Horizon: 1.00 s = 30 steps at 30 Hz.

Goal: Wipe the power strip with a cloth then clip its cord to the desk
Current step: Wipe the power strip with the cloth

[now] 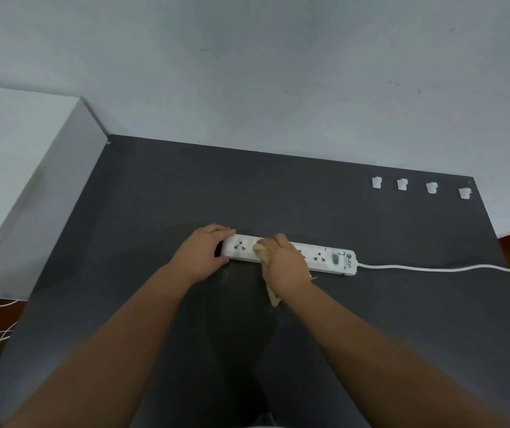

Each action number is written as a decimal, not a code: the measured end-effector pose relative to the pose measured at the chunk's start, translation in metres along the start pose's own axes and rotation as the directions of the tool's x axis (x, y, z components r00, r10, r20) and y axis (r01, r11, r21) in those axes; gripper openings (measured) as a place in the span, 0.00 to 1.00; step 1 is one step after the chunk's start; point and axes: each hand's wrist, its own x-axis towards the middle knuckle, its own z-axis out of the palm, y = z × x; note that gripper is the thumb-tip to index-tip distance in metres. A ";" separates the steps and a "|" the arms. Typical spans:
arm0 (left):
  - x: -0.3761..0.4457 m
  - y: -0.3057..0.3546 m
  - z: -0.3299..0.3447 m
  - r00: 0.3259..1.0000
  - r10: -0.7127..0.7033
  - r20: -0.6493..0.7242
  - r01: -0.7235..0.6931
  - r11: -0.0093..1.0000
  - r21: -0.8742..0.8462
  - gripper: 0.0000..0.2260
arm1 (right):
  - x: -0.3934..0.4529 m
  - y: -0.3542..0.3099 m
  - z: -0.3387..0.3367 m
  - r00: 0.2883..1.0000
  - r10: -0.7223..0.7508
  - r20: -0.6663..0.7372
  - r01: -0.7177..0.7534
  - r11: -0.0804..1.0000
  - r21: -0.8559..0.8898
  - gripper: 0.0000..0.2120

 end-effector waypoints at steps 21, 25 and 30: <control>0.018 0.151 0.066 0.946 0.323 -0.006 -0.319 0.936 0.148 0.23 | -0.094 0.154 -0.104 0.762 0.621 -0.185 -0.508 0.749 0.425 0.12; 0.019 0.187 0.092 0.949 0.312 0.032 -0.312 0.929 0.199 0.23 | -0.076 0.163 -0.100 0.838 0.539 -0.088 -0.486 0.808 0.333 0.11; 0.032 0.214 0.107 0.968 0.250 0.034 -0.250 0.933 0.260 0.23 | -0.057 0.159 -0.085 0.876 0.480 -0.036 -0.438 0.826 0.354 0.10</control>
